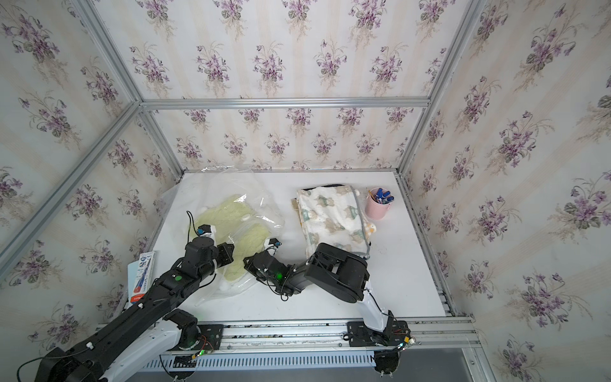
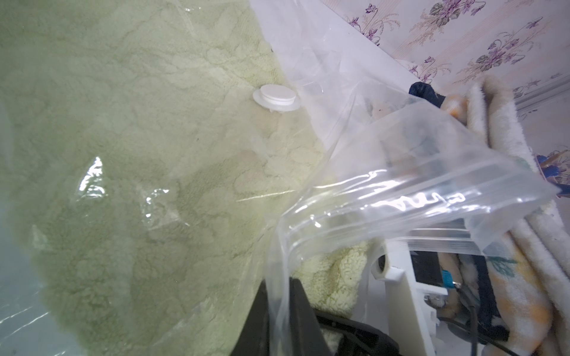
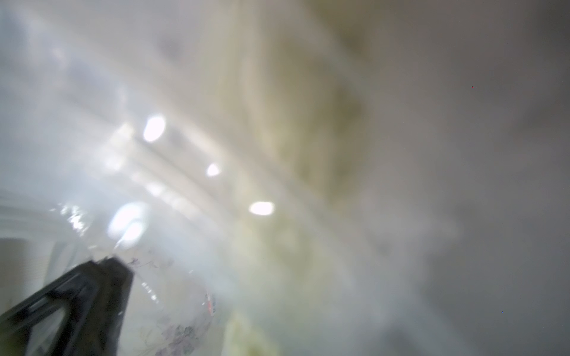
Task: Take the blanket out of the vacuum bag
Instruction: Take out the blanket from the vacuum bag.
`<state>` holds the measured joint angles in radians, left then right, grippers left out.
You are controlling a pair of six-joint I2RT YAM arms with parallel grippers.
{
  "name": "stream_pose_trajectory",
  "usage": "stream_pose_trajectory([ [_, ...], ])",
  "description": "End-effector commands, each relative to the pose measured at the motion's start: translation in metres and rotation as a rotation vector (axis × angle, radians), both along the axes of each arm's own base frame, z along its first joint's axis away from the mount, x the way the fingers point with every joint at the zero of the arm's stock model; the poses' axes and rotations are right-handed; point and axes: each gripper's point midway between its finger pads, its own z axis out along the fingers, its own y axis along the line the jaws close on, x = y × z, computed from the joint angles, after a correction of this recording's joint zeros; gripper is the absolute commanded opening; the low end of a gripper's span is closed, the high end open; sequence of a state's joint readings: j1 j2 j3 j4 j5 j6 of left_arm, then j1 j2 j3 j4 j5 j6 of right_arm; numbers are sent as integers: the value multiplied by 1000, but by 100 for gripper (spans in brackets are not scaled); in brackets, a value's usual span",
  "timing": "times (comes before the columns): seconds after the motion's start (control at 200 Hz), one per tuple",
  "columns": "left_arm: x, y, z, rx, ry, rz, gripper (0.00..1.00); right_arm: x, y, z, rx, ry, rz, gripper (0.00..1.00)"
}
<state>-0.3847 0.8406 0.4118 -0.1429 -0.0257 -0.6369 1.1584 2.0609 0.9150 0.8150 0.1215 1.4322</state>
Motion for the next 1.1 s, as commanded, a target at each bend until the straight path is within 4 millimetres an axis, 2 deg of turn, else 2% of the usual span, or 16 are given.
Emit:
stream_pose_trajectory([
  [0.0,3,6,10,33,-18,21,14,-1,0,25,51,-66,23,0],
  [0.175,6,4,21,24,-43,17,14,-7,-14,45,80,-94,27,0],
  [0.559,13,5,18,25,-19,47,14,-20,-30,80,124,-160,63,0],
  [0.799,16,7,21,12,-20,74,14,-28,-53,105,144,-223,47,0],
  [0.944,20,5,23,14,-14,77,14,-38,-62,125,171,-266,67,0],
  [1.094,24,4,20,12,-1,87,14,-51,-70,133,201,-269,104,0],
])
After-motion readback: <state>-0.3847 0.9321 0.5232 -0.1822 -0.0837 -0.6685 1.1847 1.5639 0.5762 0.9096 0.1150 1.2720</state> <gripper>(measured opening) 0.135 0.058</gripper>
